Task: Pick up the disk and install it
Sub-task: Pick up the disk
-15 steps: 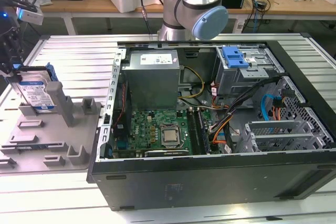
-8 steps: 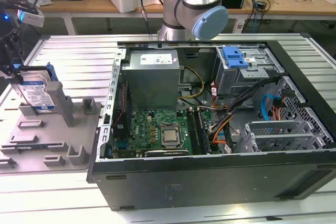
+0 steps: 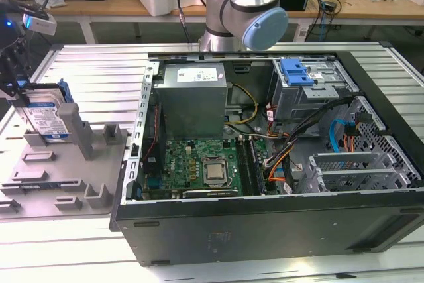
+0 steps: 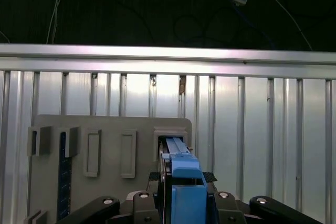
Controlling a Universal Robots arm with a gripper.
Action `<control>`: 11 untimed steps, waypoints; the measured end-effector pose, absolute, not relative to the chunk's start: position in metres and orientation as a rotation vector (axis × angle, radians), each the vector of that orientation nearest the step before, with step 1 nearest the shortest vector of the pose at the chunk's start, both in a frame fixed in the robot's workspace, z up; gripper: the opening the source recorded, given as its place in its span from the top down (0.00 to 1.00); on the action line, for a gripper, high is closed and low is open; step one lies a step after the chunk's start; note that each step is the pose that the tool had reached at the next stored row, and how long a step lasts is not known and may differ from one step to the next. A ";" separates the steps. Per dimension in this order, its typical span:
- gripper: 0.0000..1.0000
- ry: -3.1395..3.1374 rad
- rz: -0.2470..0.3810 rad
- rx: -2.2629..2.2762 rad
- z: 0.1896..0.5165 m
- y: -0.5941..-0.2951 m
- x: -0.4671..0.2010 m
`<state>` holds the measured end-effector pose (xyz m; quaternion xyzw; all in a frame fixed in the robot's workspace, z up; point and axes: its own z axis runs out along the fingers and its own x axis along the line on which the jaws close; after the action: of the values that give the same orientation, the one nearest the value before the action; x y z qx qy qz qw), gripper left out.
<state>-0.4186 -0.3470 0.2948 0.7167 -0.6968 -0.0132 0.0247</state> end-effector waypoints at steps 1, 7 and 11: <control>0.58 -2.155 -0.041 2.217 0.295 -0.347 -0.419; 0.58 -2.158 -0.035 2.219 0.295 -0.347 -0.420; 0.58 -2.159 -0.033 2.221 0.294 -0.347 -0.421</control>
<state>-0.4207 -0.3470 0.2945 0.7168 -0.6969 -0.0106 0.0221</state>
